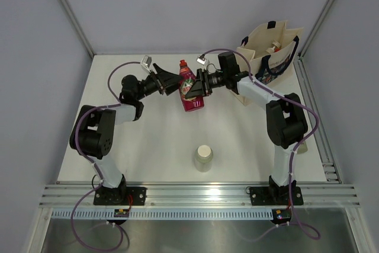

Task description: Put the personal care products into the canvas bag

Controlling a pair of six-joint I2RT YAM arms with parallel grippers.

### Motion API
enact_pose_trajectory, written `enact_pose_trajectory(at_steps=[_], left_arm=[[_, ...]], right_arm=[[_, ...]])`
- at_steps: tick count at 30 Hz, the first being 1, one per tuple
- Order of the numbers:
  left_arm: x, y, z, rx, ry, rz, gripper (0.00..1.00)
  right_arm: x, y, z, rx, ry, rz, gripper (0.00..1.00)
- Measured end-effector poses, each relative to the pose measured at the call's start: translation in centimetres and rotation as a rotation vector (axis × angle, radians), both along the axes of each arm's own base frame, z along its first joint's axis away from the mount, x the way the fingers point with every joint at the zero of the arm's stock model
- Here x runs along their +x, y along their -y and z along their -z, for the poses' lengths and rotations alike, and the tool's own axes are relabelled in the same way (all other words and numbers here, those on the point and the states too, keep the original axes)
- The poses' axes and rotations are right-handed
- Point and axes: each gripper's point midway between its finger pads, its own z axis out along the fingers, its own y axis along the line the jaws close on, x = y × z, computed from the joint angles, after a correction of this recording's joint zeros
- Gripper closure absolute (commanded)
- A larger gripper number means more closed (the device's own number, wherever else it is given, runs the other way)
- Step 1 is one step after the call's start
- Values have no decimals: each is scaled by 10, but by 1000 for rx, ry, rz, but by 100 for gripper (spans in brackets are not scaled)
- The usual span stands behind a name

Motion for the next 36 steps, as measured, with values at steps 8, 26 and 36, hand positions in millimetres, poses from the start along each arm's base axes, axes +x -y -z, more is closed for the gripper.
enact_pose_trajectory(at_steps=[8,26,36], left_arm=[[3,-35,-10,177,74,-129,1],[-40,-94,7,685,206,-329,1],[-50,-107,18,743,185,-378,1]], right_arm=[[2,9,-7,-48,84,-18,100],[149,274,-180,-212,416,902,100],[211,347,-130,-362,176,1338,100]])
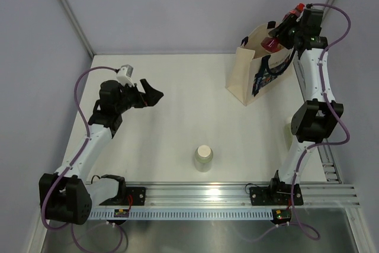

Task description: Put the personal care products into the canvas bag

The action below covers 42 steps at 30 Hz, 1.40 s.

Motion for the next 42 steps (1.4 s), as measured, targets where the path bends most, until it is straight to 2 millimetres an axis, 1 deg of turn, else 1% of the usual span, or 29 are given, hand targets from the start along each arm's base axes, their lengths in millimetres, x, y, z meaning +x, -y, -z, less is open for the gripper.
enact_pose_trajectory(at_steps=[1,3,4,7,8,10,11,15,16,18,20,23,26,28,29,31,33,34,35,37,38,40,41,42], left_arm=[[0,-1,0,1,2,-4,1],[0,-1,-3,2,9,-9,1],[-1,-2,-4,2,15,-10,1],[-4,-3,-5,4,22,-13,1],[-6,-3,-5,5,20,-13,1],[-7,-4,-3,7,15,-13,1],[-8,-4,-2,7,12,-14,1],[-10,-4,3,11,-3,-13,1],[-10,-4,3,14,-5,-12,1],[-11,-5,4,22,-3,-8,1],[-11,-5,4,30,2,-2,1],[-13,-4,2,45,18,9,1],[-16,-4,-1,58,40,19,1],[-19,-5,-2,65,49,22,1],[-21,-5,-2,70,54,24,1],[-24,-6,-2,79,61,28,1],[-26,-7,0,87,63,31,1],[-27,-7,2,89,61,32,1],[-29,-8,3,94,59,34,1],[-31,-8,4,100,58,36,1],[-32,-8,4,102,61,37,1],[-35,-9,4,105,66,39,1],[-37,-9,3,107,69,40,1],[-39,-9,1,107,77,41,1]], right_arm=[[5,3,9,6,-17,19,100],[12,6,29,17,-59,46,96],[14,7,37,21,-75,52,81],[18,7,60,37,-125,55,63],[18,5,66,43,-138,50,46],[14,1,75,56,-163,36,27],[13,-1,79,63,-172,28,1],[13,-8,86,63,-175,-11,0],[14,-9,86,57,-166,-19,1],[15,-11,79,38,-136,-43,1],[14,-14,68,12,-100,-71,1],[7,-17,40,-50,-25,-126,1],[-6,-26,3,-141,84,-236,1],[-23,-42,-22,-213,179,-383,0],[-35,-52,-35,-257,238,-481,0],[-70,-76,-53,-364,356,-725,1],[-115,-98,-59,-498,472,-995,1],[-132,-109,-60,-577,543,-1103,0],[-142,-119,-61,-676,618,-1183,1],[-164,-146,-49,-803,722,-1332,1],[-179,-163,-34,-870,787,-1420,1],[-223,-190,13,-889,810,-1616,0],[-243,-199,36,-883,813,-1703,1],[-260,-202,58,-863,806,-1774,1]])
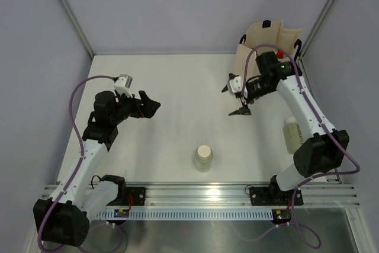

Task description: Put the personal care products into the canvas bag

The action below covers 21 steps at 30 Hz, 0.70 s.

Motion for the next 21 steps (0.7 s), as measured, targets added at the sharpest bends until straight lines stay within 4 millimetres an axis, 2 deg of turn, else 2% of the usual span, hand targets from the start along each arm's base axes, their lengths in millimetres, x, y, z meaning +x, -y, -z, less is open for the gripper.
enact_pose_trajectory(at_steps=[2,4,9,14,17,21], left_arm=[[-3,0,-5,-2,22,3,1],[-7,-1,-8,-3,39,5,1],[-14,-1,-5,-4,45,8,1],[-15,-1,-3,-4,39,9,1],[-16,-1,-3,-6,38,11,1],[-19,-1,-5,-11,38,9,1]], right_arm=[[-19,2,34,-45,-34,-65,1],[-33,7,58,-79,-64,-100,1],[-74,12,102,-145,-132,-191,0],[-127,-11,125,-156,-209,-353,0],[-156,-26,129,-151,-288,-423,0],[-170,-39,134,-143,-398,-434,0]])
